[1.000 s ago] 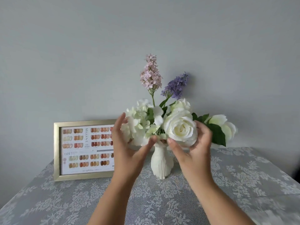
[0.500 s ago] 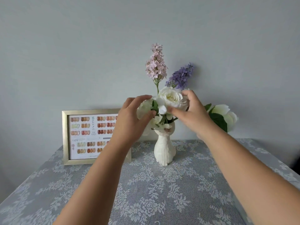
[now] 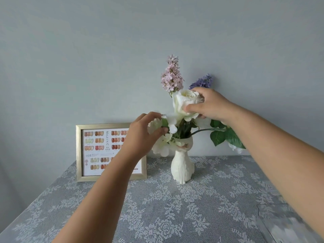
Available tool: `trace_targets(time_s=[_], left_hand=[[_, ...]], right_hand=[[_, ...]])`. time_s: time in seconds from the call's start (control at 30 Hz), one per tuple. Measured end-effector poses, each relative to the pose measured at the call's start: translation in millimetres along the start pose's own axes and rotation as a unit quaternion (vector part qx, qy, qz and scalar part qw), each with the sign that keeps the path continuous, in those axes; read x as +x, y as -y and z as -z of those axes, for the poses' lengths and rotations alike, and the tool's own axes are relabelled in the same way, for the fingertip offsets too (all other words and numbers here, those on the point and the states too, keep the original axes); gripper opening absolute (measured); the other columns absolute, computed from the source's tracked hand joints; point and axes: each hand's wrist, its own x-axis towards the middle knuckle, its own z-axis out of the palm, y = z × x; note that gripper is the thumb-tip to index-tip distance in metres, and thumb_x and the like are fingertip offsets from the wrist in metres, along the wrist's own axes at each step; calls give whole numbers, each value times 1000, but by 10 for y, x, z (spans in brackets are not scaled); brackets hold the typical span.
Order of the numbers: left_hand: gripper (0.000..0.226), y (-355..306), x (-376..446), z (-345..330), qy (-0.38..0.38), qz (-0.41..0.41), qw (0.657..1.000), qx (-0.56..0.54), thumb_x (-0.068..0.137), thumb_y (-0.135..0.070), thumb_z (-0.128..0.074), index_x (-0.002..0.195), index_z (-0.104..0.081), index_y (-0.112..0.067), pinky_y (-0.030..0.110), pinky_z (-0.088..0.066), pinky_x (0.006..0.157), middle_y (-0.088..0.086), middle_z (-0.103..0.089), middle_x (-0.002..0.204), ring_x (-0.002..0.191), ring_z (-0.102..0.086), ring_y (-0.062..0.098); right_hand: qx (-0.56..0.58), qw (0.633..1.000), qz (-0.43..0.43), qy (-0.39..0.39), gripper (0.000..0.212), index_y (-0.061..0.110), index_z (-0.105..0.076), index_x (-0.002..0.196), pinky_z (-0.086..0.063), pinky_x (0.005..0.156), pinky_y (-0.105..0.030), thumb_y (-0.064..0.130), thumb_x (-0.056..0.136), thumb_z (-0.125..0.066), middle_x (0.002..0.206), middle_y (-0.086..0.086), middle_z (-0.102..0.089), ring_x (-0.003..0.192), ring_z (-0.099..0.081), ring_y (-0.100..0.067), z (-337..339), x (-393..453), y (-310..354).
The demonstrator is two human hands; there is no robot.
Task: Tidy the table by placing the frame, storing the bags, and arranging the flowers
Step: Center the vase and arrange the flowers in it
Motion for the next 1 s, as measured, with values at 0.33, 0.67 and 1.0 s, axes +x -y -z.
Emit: trace_targets(time_s=[0.33,0.67,1.0], left_hand=[[22,-93,-25,-60,-15,-22,999,-18,80,-32,-75,101,-66,-34,1,-34,62,-17,-62,100,73,-51,-17],[21,-141,-47,-90,-21,-21,1000,-5,81,-31,-75,100,-67,-36,3,-34,58,-15,-63,99,68,-50,-16],[37,-293,-116,-255,-71,12,997,-29,77,-39,-76,111,-63,-32,25,-42,65,-10,-59,100,70,-50,6]], right_hand=[[-57,995,0,79,40,31,-55,107,-56,61,-32,35,73,-75,92,5,-56,75,-63,-17,70,169,219],[-199,969,-9,150,34,16,-55,74,-32,52,-27,46,73,-71,70,0,-52,59,-47,-17,-147,208,234],[-65,995,-7,78,52,31,-55,125,-47,80,-29,52,78,-65,107,15,-51,98,-54,-9,9,-1,43]])
